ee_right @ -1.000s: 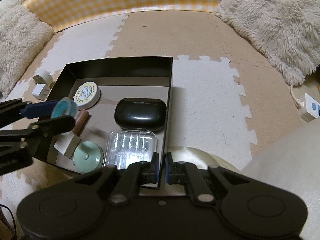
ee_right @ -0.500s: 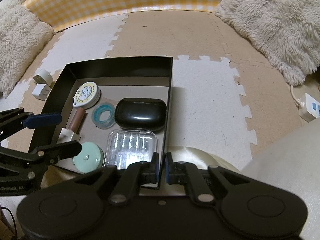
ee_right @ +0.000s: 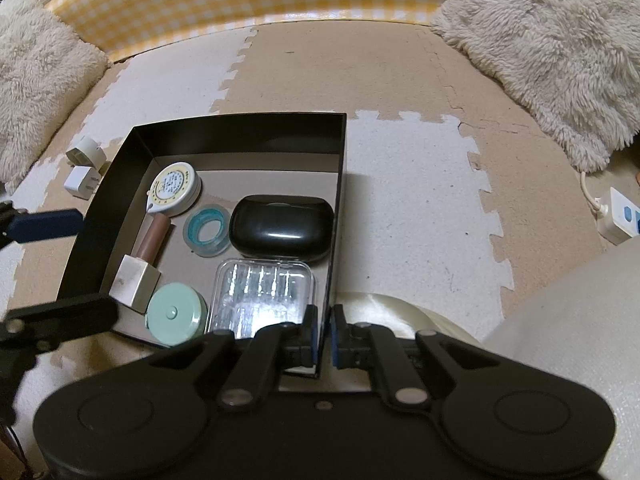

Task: Organize rigid objects
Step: 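Carry the clear tape roll into the black box and release it, then move the left tool back toward the white charger and plug adapter, then grasp the white plug adapter with the left tool, then carry the white plug adapter into the black box and release it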

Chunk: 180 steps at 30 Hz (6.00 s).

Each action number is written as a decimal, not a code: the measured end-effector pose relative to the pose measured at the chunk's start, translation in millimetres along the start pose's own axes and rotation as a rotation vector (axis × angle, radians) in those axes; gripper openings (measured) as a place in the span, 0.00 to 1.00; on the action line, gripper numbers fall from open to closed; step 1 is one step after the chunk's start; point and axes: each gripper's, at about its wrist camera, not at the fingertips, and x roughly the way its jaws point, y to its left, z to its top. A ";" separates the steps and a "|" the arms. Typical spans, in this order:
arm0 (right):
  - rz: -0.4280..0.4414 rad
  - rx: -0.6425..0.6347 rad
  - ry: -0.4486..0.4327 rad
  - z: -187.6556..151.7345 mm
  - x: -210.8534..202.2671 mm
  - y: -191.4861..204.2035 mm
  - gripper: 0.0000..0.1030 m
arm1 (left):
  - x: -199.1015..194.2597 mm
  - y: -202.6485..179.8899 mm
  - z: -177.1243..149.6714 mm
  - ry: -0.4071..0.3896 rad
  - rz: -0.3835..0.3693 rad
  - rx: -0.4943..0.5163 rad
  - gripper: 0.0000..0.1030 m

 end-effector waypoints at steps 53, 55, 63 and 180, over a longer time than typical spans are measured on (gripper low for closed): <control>-0.041 0.009 -0.019 5.6 7.4 2.6 0.04 | 11.6 167.4 -17.8 -0.059 0.482 -0.190 0.88; -0.056 -0.010 -0.019 6.1 8.5 5.5 0.04 | 14.8 170.4 -18.9 -0.051 0.491 -0.181 0.85; -0.055 -0.006 -0.015 6.7 8.8 4.7 0.04 | 29.0 187.9 -20.7 -0.028 0.492 -0.159 0.77; -0.019 -0.011 -0.010 4.2 7.1 1.1 0.06 | 17.2 0.9 35.9 -0.025 0.079 -0.162 1.00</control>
